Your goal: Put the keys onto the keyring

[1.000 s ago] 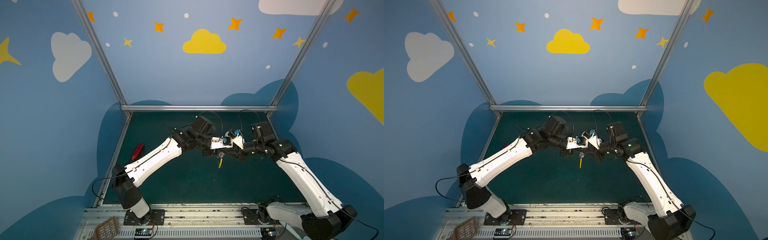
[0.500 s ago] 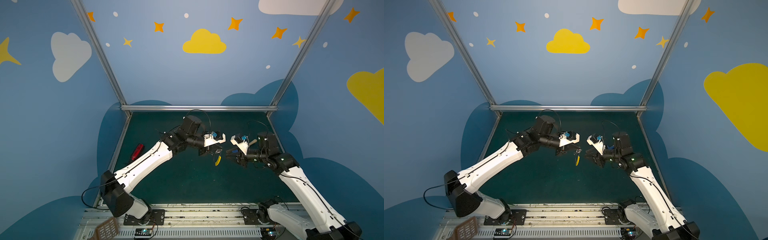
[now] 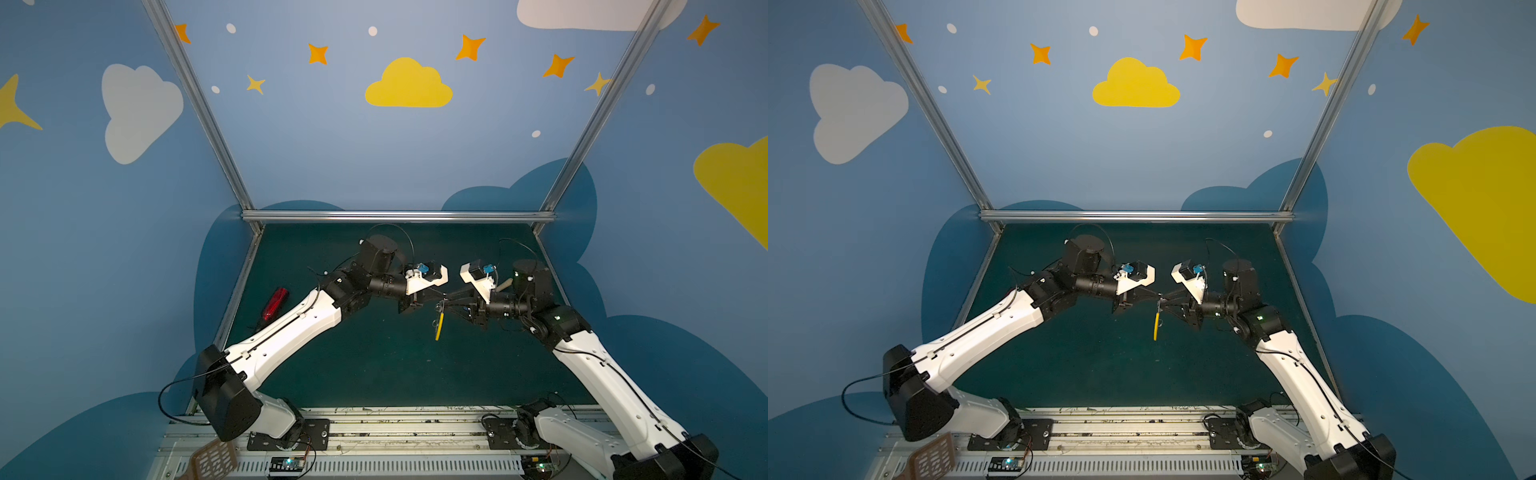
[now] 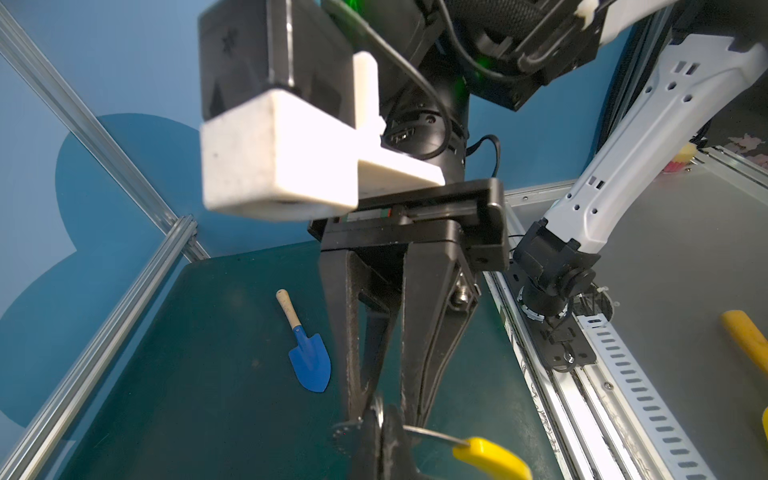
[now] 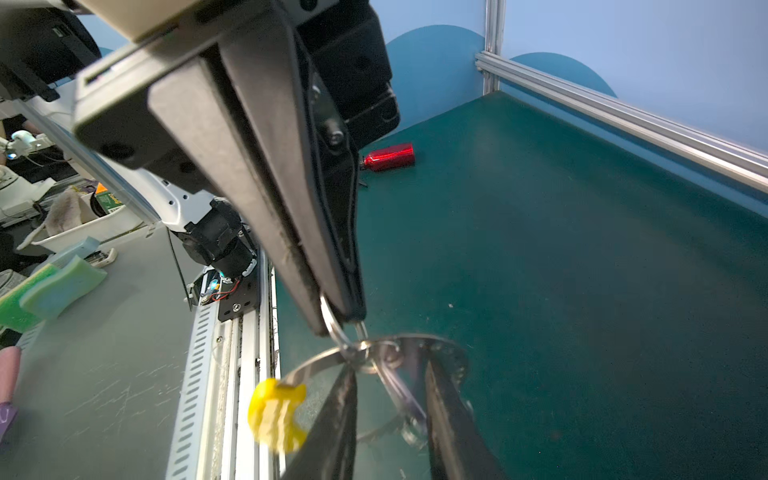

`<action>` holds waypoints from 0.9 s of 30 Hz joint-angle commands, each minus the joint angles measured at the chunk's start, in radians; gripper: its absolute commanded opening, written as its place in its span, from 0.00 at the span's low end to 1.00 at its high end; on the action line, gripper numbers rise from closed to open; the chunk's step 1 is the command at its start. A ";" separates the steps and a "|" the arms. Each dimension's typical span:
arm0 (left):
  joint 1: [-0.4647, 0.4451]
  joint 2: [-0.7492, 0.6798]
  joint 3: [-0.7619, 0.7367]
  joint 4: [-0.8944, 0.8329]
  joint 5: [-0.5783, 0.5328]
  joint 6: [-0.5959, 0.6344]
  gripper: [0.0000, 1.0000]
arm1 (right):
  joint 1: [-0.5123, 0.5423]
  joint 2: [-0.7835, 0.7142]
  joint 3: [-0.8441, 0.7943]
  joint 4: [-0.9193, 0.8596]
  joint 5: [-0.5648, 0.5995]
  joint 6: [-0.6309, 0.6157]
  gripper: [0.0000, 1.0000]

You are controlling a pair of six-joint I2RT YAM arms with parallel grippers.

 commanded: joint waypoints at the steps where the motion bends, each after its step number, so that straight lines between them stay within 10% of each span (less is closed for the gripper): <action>1: 0.006 -0.035 -0.002 0.046 0.019 -0.018 0.03 | 0.014 0.009 0.004 0.022 -0.049 0.012 0.29; 16: 0.012 -0.058 -0.025 0.039 0.016 -0.015 0.03 | 0.031 0.006 0.014 0.001 -0.038 -0.011 0.00; 27: 0.048 -0.061 -0.034 -0.048 0.025 0.034 0.03 | 0.036 0.061 0.210 -0.446 0.164 -0.267 0.00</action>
